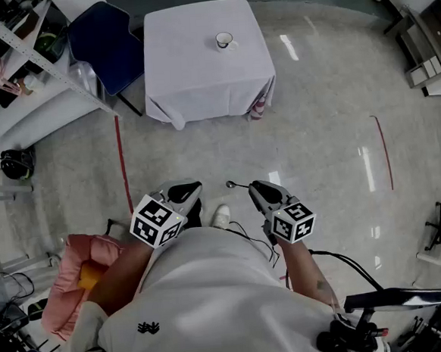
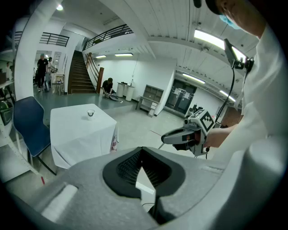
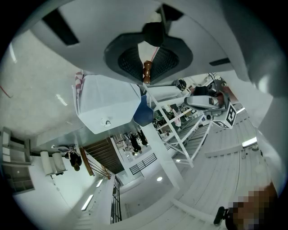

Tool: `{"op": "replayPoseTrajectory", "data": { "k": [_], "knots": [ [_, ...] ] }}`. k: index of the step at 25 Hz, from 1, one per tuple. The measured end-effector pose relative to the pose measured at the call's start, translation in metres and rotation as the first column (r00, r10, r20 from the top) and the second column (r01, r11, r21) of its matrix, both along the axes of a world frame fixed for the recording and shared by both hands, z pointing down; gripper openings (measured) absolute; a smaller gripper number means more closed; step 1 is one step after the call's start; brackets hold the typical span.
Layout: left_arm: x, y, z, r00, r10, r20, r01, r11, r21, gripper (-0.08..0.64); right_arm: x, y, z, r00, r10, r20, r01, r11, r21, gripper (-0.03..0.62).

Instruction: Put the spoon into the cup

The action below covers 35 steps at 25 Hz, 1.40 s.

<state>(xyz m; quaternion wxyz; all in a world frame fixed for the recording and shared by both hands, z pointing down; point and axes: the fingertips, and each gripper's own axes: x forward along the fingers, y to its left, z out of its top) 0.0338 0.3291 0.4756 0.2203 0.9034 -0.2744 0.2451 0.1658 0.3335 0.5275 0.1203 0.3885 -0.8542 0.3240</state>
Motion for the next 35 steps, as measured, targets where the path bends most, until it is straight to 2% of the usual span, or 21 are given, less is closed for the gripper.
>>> {"op": "replayPoseTrajectory", "data": {
  "k": [4,7,14,19,22,25,30,35],
  "knots": [
    [-0.01,-0.019,0.004,1.0,-0.013,-0.008,0.013,1.0,0.004,0.009,-0.009,-0.019,0.0,1.0,0.003,0.007,-0.003,1.0,0.016,0.054],
    [-0.015,-0.039,0.007,1.0,0.007,-0.02,-0.007,1.0,0.008,0.009,-0.013,-0.039,0.002,0.999,0.029,0.012,-0.029,0.999,0.013,0.054],
    [-0.037,-0.121,-0.004,0.996,0.061,-0.07,-0.058,0.998,0.039,0.009,-0.037,-0.109,-0.009,0.994,0.103,0.033,-0.103,0.995,-0.008,0.054],
    [-0.074,-0.18,-0.012,0.99,0.094,-0.101,-0.09,0.995,0.046,0.009,-0.064,-0.17,-0.019,0.989,0.145,-0.012,-0.145,0.989,-0.003,0.054],
    [-0.1,-0.207,-0.011,0.987,0.112,-0.118,-0.109,0.994,0.029,0.009,-0.075,-0.207,-0.024,0.979,0.202,-0.007,-0.202,0.979,-0.001,0.054],
    [-0.125,-0.233,-0.007,0.986,0.125,-0.113,-0.121,0.992,0.044,0.009,-0.084,-0.245,-0.029,0.97,0.244,-0.008,-0.244,0.97,0.006,0.054],
    [-0.155,-0.264,-0.005,0.985,0.086,-0.15,-0.081,0.996,0.036,0.009,-0.095,-0.297,-0.04,0.963,0.265,-0.052,-0.264,0.964,0.027,0.054],
    [-0.173,-0.302,0.001,0.988,0.029,-0.152,-0.025,0.999,0.026,0.009,-0.086,-0.361,-0.037,0.955,0.295,-0.043,-0.294,0.956,0.014,0.054]
  ]
}}
